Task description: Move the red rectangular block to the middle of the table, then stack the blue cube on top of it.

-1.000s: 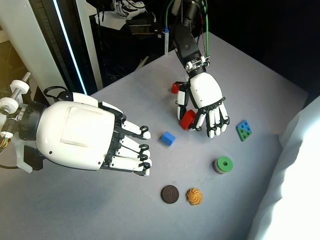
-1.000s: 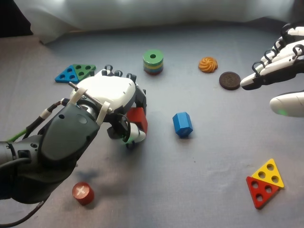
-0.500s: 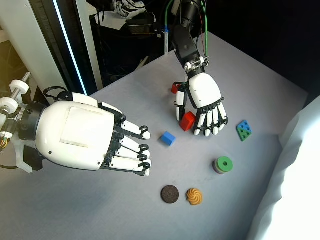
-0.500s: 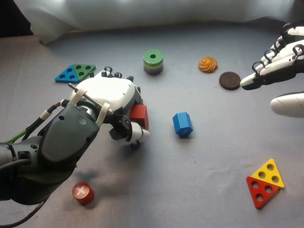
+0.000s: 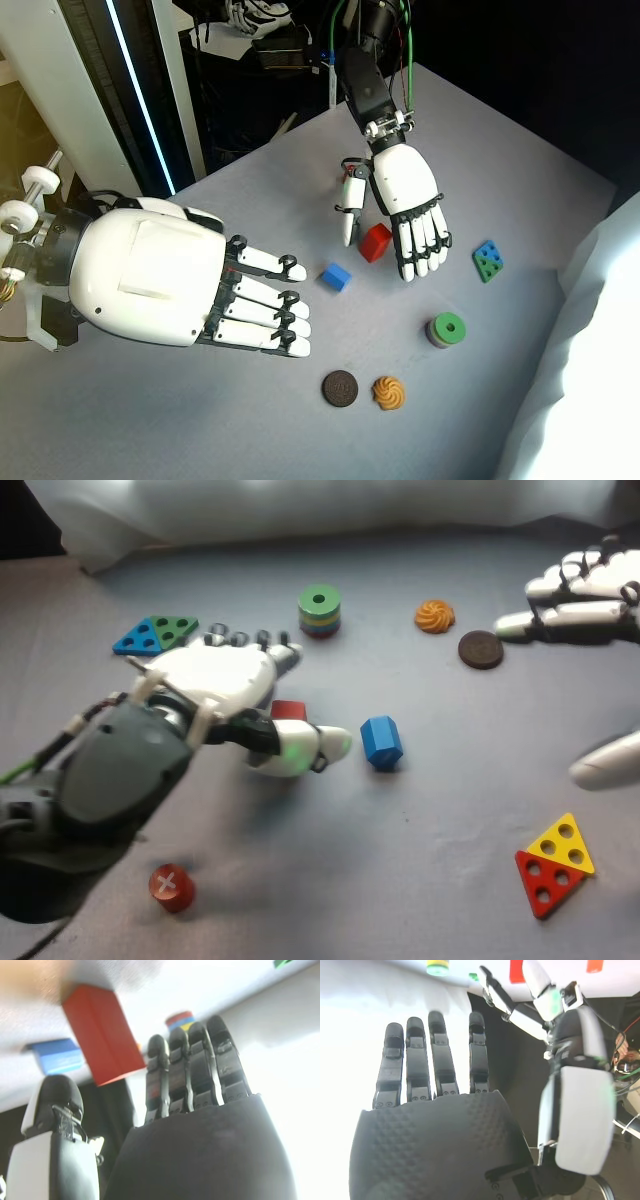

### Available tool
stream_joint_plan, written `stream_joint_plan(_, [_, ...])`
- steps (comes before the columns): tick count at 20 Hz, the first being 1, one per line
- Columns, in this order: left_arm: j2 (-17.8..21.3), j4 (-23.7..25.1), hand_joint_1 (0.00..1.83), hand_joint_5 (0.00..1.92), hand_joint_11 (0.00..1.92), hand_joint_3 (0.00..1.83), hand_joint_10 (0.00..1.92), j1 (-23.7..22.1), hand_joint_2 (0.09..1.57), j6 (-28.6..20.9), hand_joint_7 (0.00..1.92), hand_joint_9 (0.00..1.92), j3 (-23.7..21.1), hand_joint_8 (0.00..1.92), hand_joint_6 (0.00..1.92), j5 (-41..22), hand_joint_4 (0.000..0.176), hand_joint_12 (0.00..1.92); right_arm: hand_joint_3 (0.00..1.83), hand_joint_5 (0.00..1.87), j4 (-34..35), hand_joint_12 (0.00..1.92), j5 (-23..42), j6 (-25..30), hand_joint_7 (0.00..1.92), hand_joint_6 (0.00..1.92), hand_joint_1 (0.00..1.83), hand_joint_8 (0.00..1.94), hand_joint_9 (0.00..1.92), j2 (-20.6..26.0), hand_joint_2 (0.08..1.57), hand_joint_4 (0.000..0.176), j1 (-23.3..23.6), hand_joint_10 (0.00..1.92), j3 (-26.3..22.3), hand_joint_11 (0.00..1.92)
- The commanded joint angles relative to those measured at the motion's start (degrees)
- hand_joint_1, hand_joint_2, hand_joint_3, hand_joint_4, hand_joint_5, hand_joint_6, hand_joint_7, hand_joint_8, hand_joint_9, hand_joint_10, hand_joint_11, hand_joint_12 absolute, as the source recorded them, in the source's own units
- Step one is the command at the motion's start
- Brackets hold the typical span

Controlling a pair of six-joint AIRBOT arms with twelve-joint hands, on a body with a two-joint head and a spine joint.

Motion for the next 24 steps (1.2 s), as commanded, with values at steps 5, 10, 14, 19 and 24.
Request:
stream_joint_plan(5, [5.7, -2.1, 0.26, 0.14, 0.00, 0.00, 0.00, -2.1, 0.98, 5.4, 0.16, 0.16, -3.5, 0.00, 0.00, -3.8, 0.000, 0.47, 0.00, 0.00, 23.7, 0.00, 6.3, -21.5, 0.00, 0.00, 0.55, 0.00, 0.00, -4.3, 0.68, 0.107, -1.4, 0.00, 0.2, 0.00])
stream_joint_plan(10, [10.1, -5.9, 0.25, 0.11, 0.00, 0.00, 0.00, -4.0, 0.91, 8.9, 0.11, 0.12, -6.4, 0.00, 0.00, -6.2, 0.000, 0.39, 0.01, 0.08, 42.8, 0.00, 10.7, -42.5, 0.00, 0.03, 0.71, 0.00, 0.00, -11.9, 0.75, 0.150, -0.7, 0.00, 0.7, 0.00])
stream_joint_plan(14, [13.5, -9.4, 0.23, 0.08, 0.00, 0.00, 0.00, -4.0, 0.90, 10.8, 0.10, 0.12, -8.9, 0.01, 0.00, -9.8, 0.000, 0.32, 0.01, 0.21, 54.0, 0.00, 10.6, -51.7, 0.00, 0.02, 0.77, 0.00, 0.00, -17.4, 0.79, 0.172, 3.3, 0.00, 2.1, 0.00])
stream_joint_plan(19, [17.3, -12.1, 0.21, 0.08, 0.00, 0.00, 0.00, -3.9, 0.91, 12.4, 0.10, 0.12, -12.1, 0.00, 0.00, -14.4, 0.000, 0.33, 0.00, 0.27, 66.5, 0.00, 7.6, -59.5, 0.00, 0.02, 0.78, 0.00, 0.00, -23.0, 0.79, 0.176, 6.6, 0.00, 3.5, 0.00])
stream_joint_plan(24, [17.7, -12.7, 0.19, 0.09, 0.00, 0.00, 0.00, -4.1, 0.93, 12.4, 0.10, 0.12, -13.6, 0.00, 0.00, -17.7, 0.000, 0.30, 0.01, 0.29, 68.5, 0.00, 7.5, -59.5, 0.00, 0.02, 0.76, 0.00, 0.00, -25.4, 0.82, 0.176, 9.9, 0.00, 5.3, 0.00])
